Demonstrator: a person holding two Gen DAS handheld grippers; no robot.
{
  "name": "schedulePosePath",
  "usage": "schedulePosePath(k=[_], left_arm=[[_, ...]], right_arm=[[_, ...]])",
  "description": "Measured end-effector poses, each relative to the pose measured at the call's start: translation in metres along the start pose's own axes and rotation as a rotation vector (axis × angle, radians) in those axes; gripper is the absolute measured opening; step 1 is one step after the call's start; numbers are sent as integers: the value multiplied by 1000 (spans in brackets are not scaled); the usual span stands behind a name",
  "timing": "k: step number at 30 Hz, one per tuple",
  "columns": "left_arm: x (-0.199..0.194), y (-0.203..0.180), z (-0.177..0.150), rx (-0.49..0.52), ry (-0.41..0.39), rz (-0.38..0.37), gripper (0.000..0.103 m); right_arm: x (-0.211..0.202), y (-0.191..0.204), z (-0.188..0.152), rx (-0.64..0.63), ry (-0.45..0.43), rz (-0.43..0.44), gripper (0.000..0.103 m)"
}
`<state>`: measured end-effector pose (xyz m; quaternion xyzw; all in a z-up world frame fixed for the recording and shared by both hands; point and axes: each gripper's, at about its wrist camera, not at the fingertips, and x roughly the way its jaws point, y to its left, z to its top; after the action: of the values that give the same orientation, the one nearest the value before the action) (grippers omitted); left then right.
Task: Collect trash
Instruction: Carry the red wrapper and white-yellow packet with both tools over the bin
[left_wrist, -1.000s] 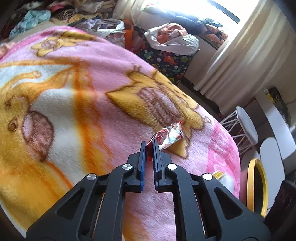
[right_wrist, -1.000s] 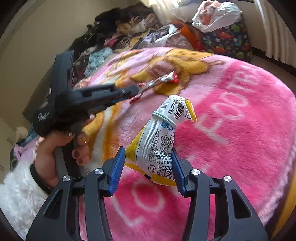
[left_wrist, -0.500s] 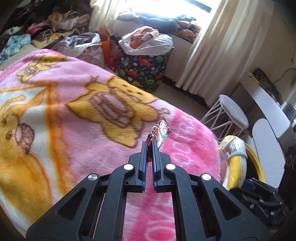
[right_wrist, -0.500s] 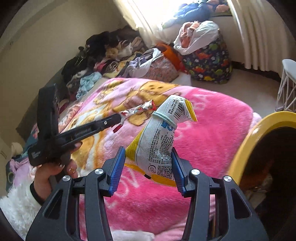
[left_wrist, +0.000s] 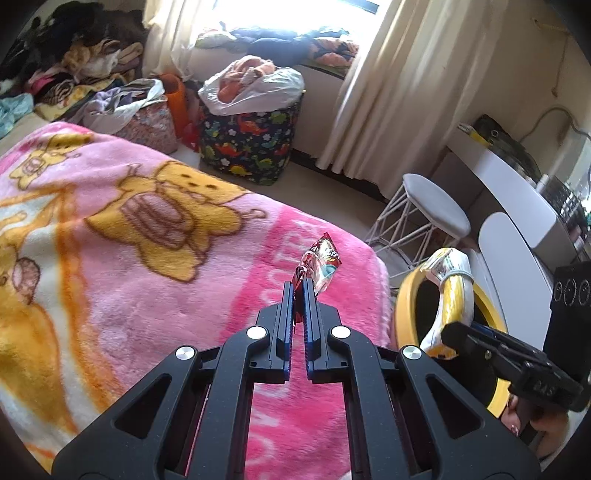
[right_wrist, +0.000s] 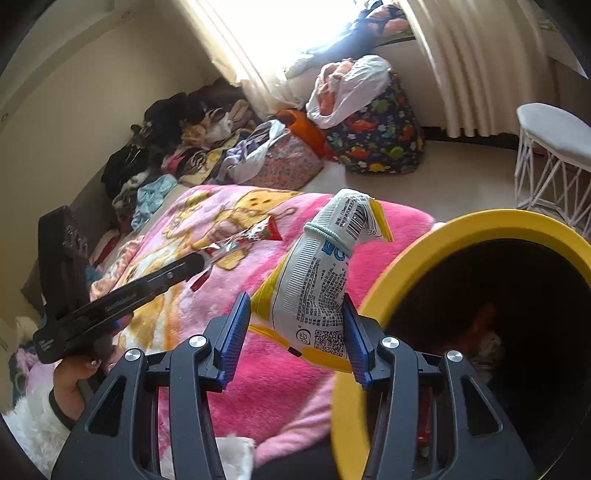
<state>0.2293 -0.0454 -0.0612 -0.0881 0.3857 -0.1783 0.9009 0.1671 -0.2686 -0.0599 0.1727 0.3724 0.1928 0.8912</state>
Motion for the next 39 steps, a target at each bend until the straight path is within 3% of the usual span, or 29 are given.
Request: schedulePosePath(k=[21, 39], left_arm=[[-7, -70, -7, 122, -9, -65, 2], [-5, -113, -21, 195, 13, -115, 2]], right_arm=[[-48, -50, -3, 93, -87, -75, 47], [-77, -80, -9, 137, -101, -165, 47]])
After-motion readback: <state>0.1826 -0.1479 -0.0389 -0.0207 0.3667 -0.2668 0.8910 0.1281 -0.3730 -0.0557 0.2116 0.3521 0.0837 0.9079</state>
